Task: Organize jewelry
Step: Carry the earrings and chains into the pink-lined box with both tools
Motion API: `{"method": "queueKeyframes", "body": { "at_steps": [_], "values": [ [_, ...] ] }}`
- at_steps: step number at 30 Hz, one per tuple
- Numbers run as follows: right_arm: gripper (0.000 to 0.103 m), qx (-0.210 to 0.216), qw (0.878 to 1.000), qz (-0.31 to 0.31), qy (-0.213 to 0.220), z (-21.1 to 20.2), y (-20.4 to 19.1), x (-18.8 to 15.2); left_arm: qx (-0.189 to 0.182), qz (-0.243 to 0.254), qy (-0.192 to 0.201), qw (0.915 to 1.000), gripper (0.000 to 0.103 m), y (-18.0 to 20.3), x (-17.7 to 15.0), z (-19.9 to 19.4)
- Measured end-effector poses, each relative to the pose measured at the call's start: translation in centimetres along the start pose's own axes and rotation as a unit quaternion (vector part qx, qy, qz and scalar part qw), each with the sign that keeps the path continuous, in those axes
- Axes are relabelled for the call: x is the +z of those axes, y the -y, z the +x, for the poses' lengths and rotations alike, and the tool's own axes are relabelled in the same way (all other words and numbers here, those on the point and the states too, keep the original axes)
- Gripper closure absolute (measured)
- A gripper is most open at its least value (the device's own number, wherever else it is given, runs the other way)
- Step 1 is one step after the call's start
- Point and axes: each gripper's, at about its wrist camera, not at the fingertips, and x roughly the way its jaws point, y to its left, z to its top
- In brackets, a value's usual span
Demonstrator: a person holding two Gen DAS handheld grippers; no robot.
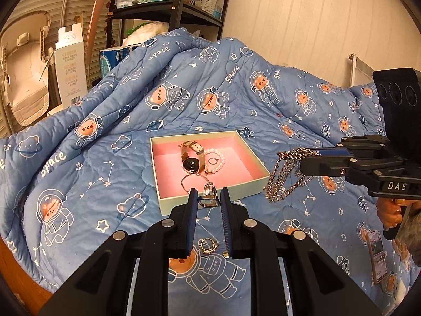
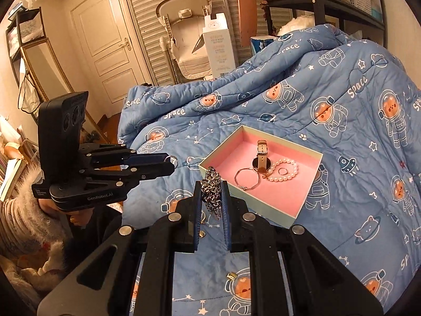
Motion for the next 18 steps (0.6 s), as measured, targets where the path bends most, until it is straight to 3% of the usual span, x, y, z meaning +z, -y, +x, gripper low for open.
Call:
{"method": "queueKeyframes", "body": {
  "at_steps": [7, 18],
  "values": [
    [0.089, -0.017, 1.0, -0.002, 0.005, 1.1, 1.2, 1.8, -0.002, 0.005, -0.007, 1.0, 0.086, -0.3, 1.5, 1.9],
    [0.089, -0.051, 0.998, 0.014, -0.018, 5.1, 4.7, 3.2, -0.003, -0.008, -0.056, 0.9984, 0.086, -2.4, 3.3, 7.1]
  ]
}}
